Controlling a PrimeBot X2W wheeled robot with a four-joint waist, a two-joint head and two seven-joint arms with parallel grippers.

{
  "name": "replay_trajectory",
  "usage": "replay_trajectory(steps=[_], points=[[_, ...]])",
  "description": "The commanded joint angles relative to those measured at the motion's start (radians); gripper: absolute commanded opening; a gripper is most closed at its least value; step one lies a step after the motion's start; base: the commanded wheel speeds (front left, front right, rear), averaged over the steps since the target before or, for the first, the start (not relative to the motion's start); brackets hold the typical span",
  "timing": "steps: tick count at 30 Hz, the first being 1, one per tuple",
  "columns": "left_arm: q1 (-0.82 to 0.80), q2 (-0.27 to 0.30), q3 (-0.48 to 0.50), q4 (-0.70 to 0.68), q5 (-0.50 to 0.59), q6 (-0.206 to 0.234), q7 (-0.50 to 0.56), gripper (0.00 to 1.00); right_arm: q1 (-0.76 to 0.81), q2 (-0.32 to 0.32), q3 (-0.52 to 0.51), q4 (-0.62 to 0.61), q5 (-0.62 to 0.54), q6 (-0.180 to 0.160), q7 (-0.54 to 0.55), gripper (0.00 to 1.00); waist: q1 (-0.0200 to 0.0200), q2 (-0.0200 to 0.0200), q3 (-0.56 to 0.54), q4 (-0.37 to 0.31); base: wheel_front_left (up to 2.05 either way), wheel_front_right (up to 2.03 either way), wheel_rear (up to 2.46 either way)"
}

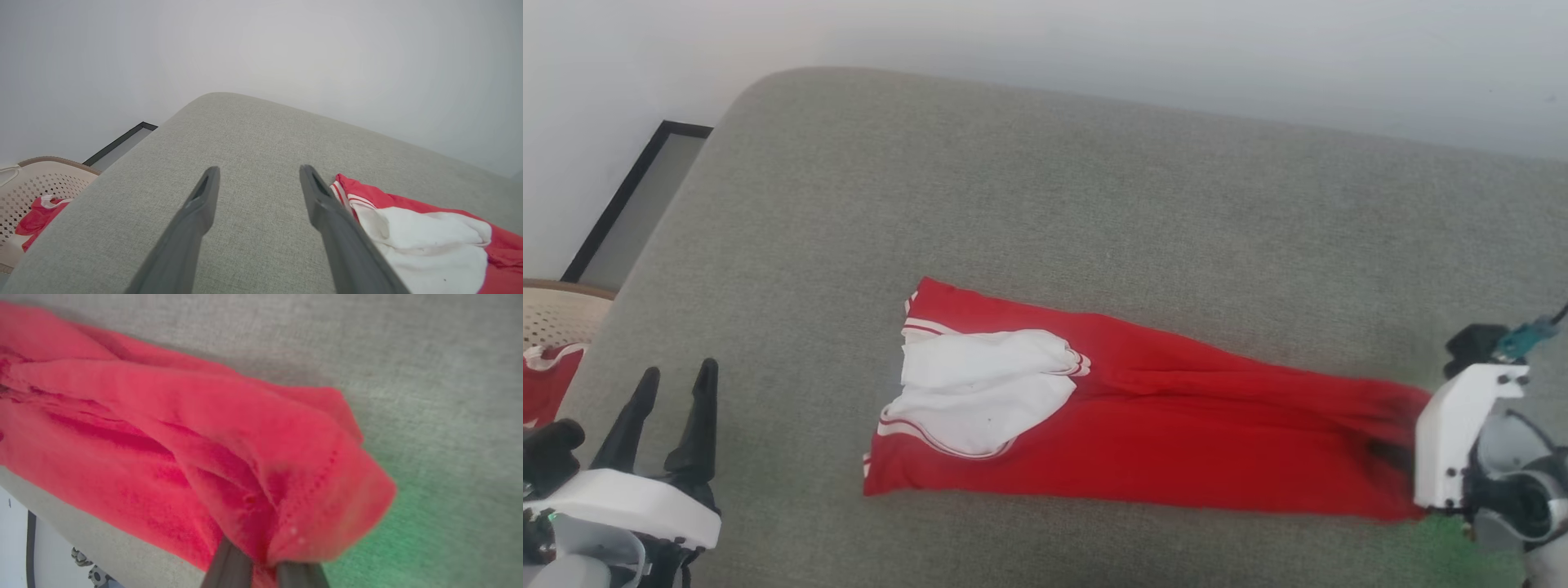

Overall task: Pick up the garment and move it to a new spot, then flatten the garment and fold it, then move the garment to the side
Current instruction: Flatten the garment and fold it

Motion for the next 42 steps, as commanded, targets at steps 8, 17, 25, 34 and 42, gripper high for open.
replay_trajectory(steps=[8,17,25,34,42], points=[[0.010,-0.070,0.092,0.013,0.089,-0.054,-0.004,1.00,-0.040,-0.098,-0.150,0.073,-0.052,-0.002,-0.058,0.00,0.0000,-0.0001,0.020,-0.040,0.00,0.00,0.00],[-0.011,-0.108,0.128,0.015,0.134,-0.070,-0.004,1.00,-0.093,-0.170,-0.247,0.169,-0.140,-0.001,-0.104,0.00,0.0000,-0.0001,0.046,-0.085,0.00,0.00,0.00],[-0.011,-0.104,0.122,0.004,0.128,-0.071,-0.004,1.00,-0.071,-0.149,-0.152,0.052,-0.099,-0.001,-0.064,0.00,0.0000,-0.0001,0.040,-0.120,0.00,0.00,0.00],[0.003,-0.102,0.114,0.002,0.122,-0.071,-0.004,1.00,0.008,-0.097,-0.028,-0.276,-0.017,-0.001,0.014,0.00,0.0000,-0.0001,0.017,-0.123,0.00,0.00,0.00],[-0.001,-0.108,0.086,0.005,0.120,-0.071,-0.004,1.00,-0.030,-0.005,0.157,-0.383,-0.025,-0.001,0.027,0.00,0.0000,-0.0001,-0.008,-0.085,0.00,0.00,0.00]])
